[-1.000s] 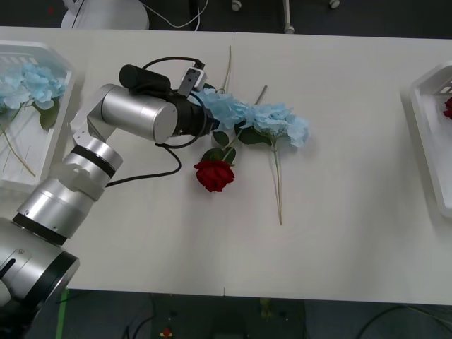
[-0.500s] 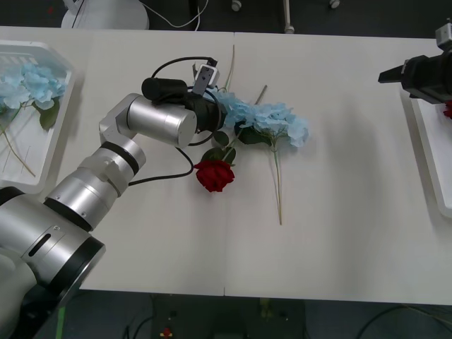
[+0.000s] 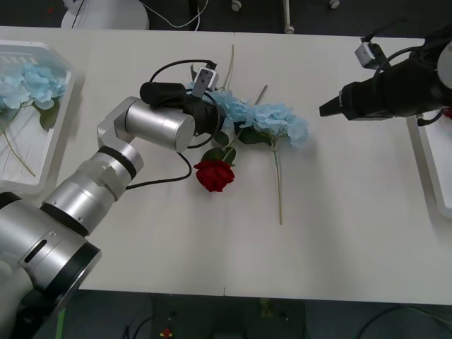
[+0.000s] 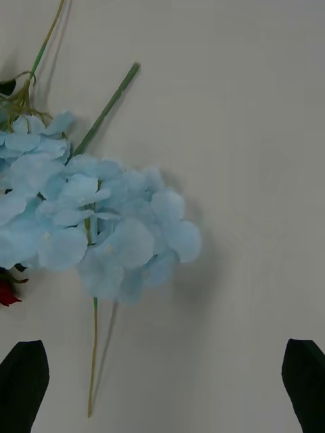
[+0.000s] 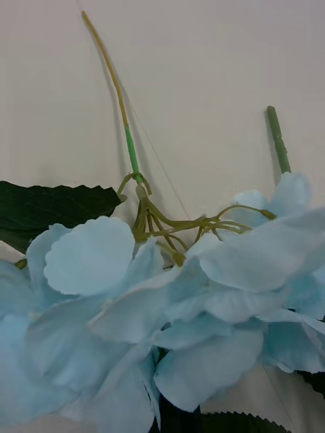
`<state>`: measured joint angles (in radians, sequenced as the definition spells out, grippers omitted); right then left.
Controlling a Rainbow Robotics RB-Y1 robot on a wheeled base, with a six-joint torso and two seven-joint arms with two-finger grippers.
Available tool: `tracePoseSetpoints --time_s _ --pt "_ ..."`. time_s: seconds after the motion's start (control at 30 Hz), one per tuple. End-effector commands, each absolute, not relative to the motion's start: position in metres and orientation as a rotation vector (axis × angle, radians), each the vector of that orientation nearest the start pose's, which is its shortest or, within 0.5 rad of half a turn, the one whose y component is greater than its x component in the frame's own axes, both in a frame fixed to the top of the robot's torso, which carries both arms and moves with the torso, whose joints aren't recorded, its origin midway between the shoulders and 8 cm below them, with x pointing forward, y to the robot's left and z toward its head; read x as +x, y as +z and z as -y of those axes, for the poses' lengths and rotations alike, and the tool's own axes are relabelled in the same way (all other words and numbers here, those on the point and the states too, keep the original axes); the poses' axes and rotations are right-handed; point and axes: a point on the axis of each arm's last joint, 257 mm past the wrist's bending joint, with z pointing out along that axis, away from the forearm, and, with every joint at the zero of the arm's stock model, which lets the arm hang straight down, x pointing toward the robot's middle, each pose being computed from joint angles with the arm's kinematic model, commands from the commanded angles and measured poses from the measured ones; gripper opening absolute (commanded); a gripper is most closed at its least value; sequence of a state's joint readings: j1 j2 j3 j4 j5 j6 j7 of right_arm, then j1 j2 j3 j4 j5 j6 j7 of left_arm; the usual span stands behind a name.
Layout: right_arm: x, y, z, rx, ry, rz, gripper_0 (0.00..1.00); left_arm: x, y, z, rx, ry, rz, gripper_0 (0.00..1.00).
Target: Put the red flowers into the right box and the blue flowers into the left box
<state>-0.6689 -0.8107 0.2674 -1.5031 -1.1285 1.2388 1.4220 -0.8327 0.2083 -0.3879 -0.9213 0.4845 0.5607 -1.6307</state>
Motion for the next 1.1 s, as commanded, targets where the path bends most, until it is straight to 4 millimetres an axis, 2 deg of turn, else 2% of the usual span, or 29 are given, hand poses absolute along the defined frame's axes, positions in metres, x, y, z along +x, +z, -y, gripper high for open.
tracePoseSetpoints --time_s 0.03,0.13,0.33,0.4,0.47,0.5,0.63,0.8,0.9,0.93,0.97,1.0,1.03,1.07,1.1 --pt "0.53 -0.2 0.188 -0.302 0.434 -2.519 1.0 0.66 -0.218 -0.077 0.531 -0.169 -1.971 0.0" --pt "0.527 -0.219 0.163 -0.265 0.428 -2.541 1.0 0.651 -0.209 -0.111 0.507 -0.14 -1.994 0.0" --pt "0.529 -0.245 0.13 -0.224 0.373 -2.548 1.0 0.623 -0.189 -0.17 0.463 -0.085 -2.052 0.0" --pt "0.529 -0.254 0.122 -0.223 0.36 -2.557 1.0 0.606 -0.186 -0.191 0.447 -0.064 -2.073 0.0" --pt "0.529 -0.258 0.117 -0.226 0.349 -2.559 1.0 0.594 -0.184 -0.203 0.437 -0.052 -2.083 0.0" --pt "0.53 -0.261 0.114 -0.225 0.33 -2.561 1.0 0.582 -0.185 -0.211 0.433 -0.044 -2.097 0.0" --pt "0.531 -0.272 0.113 -0.227 0.259 -2.571 1.0 0.549 -0.19 -0.224 0.451 -0.024 -2.136 0.0" --pt "0.537 -0.287 0.115 -0.21 0.198 -2.587 1.0 0.511 -0.203 -0.228 0.479 -0.021 -2.175 0.0" --pt "0.542 -0.296 0.12 -0.198 0.153 -2.602 1.0 0.495 -0.219 -0.224 0.497 -0.04 -2.204 0.0" --pt "0.542 -0.296 0.12 -0.198 0.153 -2.602 1.0 0.495 -0.219 -0.224 0.497 -0.04 -2.204 0.0" --pt "0.546 -0.299 0.116 -0.19 0.145 -2.61 1.0 0.49 -0.226 -0.218 0.507 -0.056 -2.207 0.07" --pt "0.548 -0.3 0.116 -0.182 0.147 -2.613 1.0 0.49 -0.228 -0.216 0.51 -0.058 -2.203 0.34" --pt "0.55 -0.3 0.114 -0.18 0.152 -2.611 1.0 0.49 -0.23 -0.216 0.513 -0.056 -2.202 0.47" --pt "0.552 -0.3 0.112 -0.172 0.153 -2.611 1.0 0.489 -0.231 -0.215 0.509 -0.064 -2.202 0.65" --pt "0.553 -0.3 0.109 -0.168 0.16 -2.612 1.0 0.488 -0.232 -0.216 0.509 -0.062 -2.204 0.79"
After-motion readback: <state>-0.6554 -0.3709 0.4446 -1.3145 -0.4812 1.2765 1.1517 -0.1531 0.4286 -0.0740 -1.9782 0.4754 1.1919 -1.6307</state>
